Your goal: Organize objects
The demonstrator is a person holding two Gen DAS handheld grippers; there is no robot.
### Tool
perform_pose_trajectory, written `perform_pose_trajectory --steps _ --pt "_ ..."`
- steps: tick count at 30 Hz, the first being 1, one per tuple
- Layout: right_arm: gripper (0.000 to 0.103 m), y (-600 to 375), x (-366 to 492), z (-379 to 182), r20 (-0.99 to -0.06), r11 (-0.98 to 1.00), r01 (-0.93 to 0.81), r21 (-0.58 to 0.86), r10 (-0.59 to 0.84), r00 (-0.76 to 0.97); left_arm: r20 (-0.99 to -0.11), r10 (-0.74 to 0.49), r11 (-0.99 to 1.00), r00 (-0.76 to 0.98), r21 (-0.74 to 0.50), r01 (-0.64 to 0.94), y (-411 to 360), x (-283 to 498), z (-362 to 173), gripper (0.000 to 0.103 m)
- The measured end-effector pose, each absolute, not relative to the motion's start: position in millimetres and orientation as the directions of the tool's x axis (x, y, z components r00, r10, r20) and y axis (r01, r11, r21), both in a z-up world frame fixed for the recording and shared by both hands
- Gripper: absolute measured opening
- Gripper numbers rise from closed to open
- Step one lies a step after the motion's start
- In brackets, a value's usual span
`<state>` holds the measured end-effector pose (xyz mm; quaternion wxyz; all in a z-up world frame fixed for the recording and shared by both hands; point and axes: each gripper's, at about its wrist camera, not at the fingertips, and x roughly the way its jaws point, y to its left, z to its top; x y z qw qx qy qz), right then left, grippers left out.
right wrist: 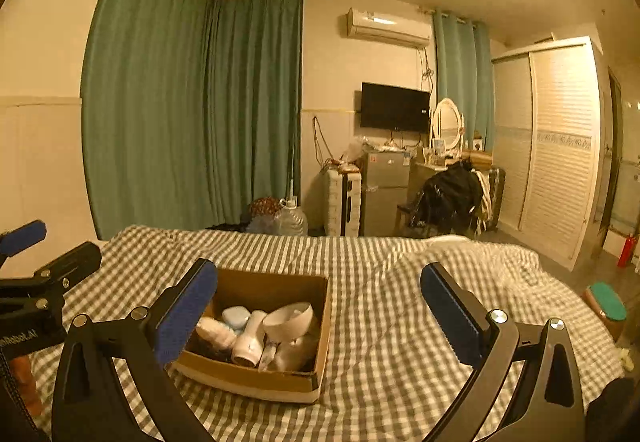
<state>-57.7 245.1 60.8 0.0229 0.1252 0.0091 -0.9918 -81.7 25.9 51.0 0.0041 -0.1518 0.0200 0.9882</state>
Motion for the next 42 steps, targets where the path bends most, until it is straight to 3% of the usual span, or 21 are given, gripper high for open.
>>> perform_pose_trajectory --steps 4,11,42 --pt "0.102 245 -69 31 -0.266 -0.999 0.013 -0.033 -0.004 -0.964 -0.336 -0.039 -0.998 -0.941 0.068 0.017 24 -93 21 0.103" --pt "0.102 251 -82 -2 -0.334 -1.0 0.01 0.0 -0.009 -0.943 -0.364 0.004 -0.999 -0.931 0.042 -0.021 24 -99 4 0.103" --pt "0.102 243 -76 -8 -0.348 -0.999 -0.003 -0.042 0.017 -0.937 -0.403 -0.016 -0.996 -0.915 0.082 -0.018 32 -102 -3 0.103"
